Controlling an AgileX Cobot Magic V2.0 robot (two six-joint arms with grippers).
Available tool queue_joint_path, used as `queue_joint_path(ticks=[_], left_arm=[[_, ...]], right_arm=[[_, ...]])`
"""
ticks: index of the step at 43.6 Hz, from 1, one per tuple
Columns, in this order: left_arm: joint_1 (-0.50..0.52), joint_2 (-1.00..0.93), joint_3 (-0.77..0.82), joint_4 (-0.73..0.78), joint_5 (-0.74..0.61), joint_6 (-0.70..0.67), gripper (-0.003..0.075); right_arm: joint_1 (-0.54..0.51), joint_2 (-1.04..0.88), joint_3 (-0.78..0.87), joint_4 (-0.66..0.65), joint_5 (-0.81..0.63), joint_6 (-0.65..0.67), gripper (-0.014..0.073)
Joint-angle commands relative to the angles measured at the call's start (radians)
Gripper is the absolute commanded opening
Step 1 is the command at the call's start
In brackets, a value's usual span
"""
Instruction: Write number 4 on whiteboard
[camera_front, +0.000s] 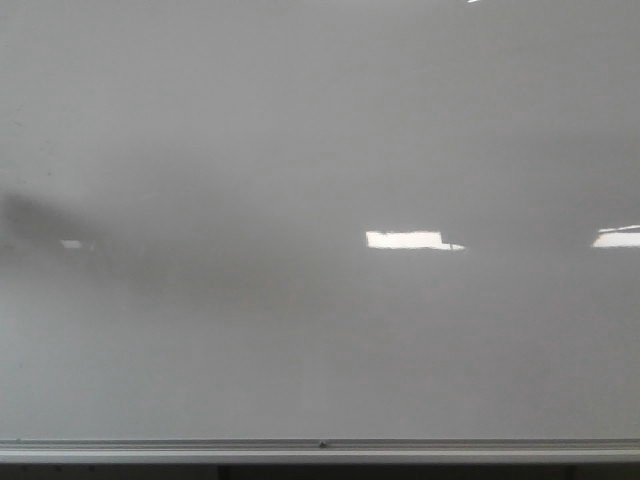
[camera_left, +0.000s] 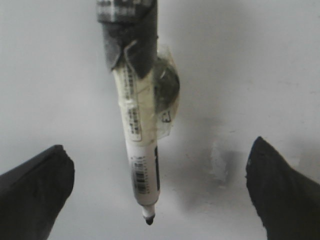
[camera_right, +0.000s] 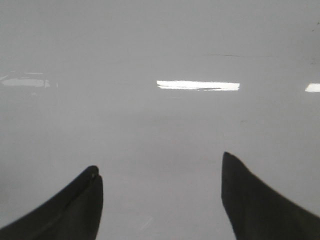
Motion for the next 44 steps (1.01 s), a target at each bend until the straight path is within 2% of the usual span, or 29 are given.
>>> queue_joint_path(ticks=[1,8,13,17,30,31,38,44], left_arm=[[0.000,0.001,-0.029,0.000,-0.120,-0.007,0.0657],[0.000,0.023,-0.029,0.000,-0.159,-0.007,0.0651],[0.000,0.023,-0.029,0.000,-0.163,-0.007,0.0584],[0.000,0.023,-0.029,0.000,-0.163,-0.007,0.0465],[0.000,0.023,-0.029,0.000,-0.163,-0.007,-0.0004],[0.000,0.023,-0.029,0.002,-0.159,-0.007,-0.0020],[0.000,0.010,-0.034,0.016,-0.083,-0.007,-0.0020],[-0.026,-0.033,-0.079,0.075,0.142,-0.007,-0.0020]], right_arm=[[-0.003,0.016,-0.036,0.003,-0.056,0.003,0.0525],[-0.003,0.016,-0.036,0.003,-0.039,0.003,0.0525],[-0.003,0.016,-0.036,0.003,-0.041,0.003,0.0525],[-0.003,0.016,-0.036,0.003,-0.041,0.003,0.0525],[-0.003,0.016,-0.036,0.003,-0.045,0.003,0.0525],[-0.003,0.016,-0.036,0.003,-0.045,0.003,0.0525],[-0.003,0.016,-0.036,0.003,-0.045,0.003,0.0525],[-0.003,0.016,-0.036,0.003,-0.045,0.003,0.0525]])
